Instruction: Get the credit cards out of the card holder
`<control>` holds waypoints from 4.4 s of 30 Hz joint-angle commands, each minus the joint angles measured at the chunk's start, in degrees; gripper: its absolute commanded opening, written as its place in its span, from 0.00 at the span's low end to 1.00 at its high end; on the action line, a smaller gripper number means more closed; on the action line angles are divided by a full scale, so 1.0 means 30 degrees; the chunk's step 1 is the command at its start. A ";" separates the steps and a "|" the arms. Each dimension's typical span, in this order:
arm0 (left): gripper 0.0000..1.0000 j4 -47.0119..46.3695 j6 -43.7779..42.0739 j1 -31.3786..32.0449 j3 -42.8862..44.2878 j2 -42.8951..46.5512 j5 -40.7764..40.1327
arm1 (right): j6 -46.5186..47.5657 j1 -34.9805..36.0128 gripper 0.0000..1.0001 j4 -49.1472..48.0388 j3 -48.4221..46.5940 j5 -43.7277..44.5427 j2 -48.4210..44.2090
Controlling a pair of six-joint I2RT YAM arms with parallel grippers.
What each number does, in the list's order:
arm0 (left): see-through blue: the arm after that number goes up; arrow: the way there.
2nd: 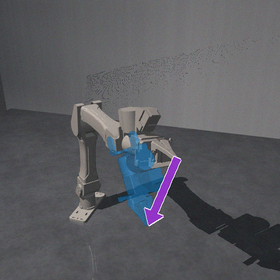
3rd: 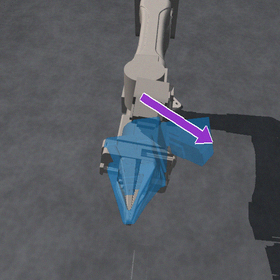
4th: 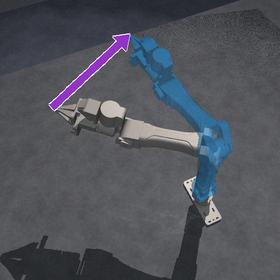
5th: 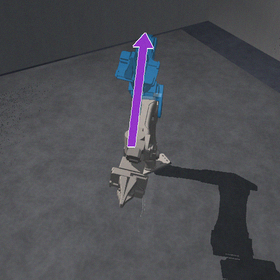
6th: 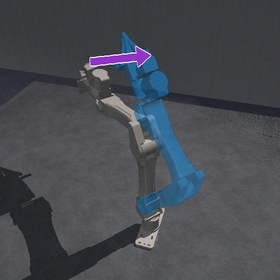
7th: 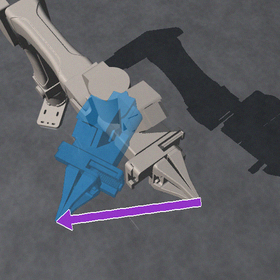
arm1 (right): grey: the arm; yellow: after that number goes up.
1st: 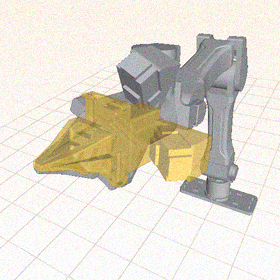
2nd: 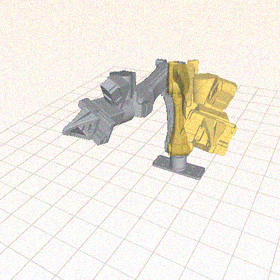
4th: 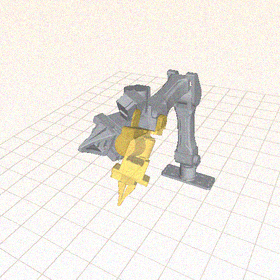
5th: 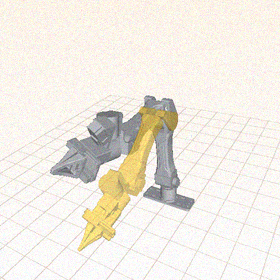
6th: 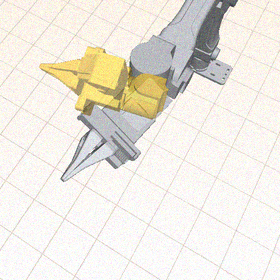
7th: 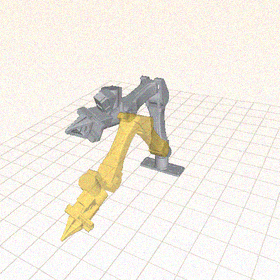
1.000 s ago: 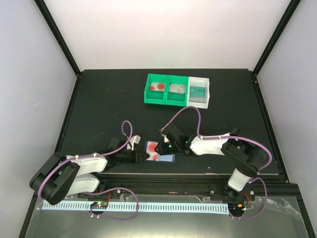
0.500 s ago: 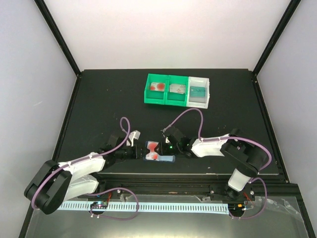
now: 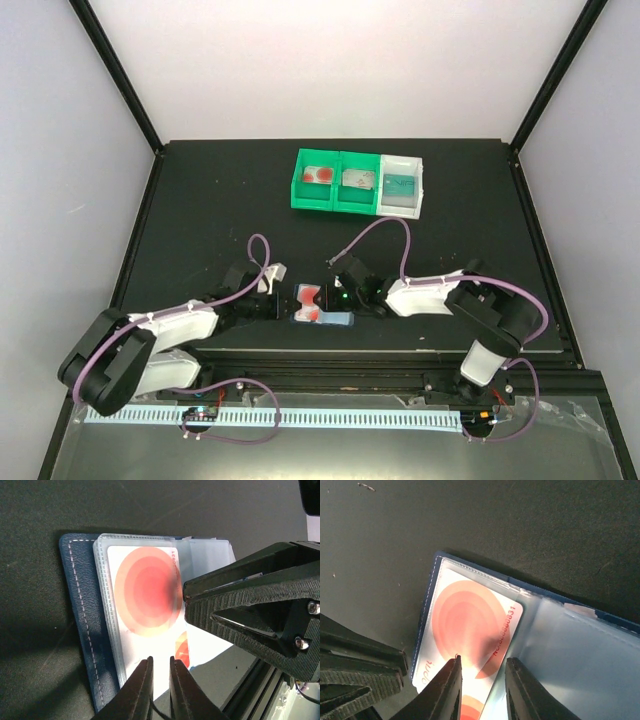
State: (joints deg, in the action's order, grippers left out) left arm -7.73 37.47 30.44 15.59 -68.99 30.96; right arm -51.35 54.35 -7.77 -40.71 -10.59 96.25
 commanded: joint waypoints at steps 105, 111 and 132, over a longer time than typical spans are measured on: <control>0.03 0.3271 0.0092 -0.0185 0.0894 -0.0067 -0.3150 | -0.0724 -0.1014 0.01 -0.5382 0.4649 -0.0185 -0.1783; 0.07 0.1482 0.0546 0.0147 0.0660 0.1150 -0.1212 | -0.1145 -0.1051 0.01 -0.6709 0.4860 -0.1425 -0.1394; 0.05 -0.1636 -0.0825 0.0282 0.2052 -0.5489 -0.1127 | -0.0076 -0.1509 0.01 -0.5889 0.5085 -0.1606 -0.1638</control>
State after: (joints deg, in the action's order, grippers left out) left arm -14.28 38.39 30.87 20.69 -83.13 32.25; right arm -54.17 50.59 -27.33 -26.20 -15.94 92.07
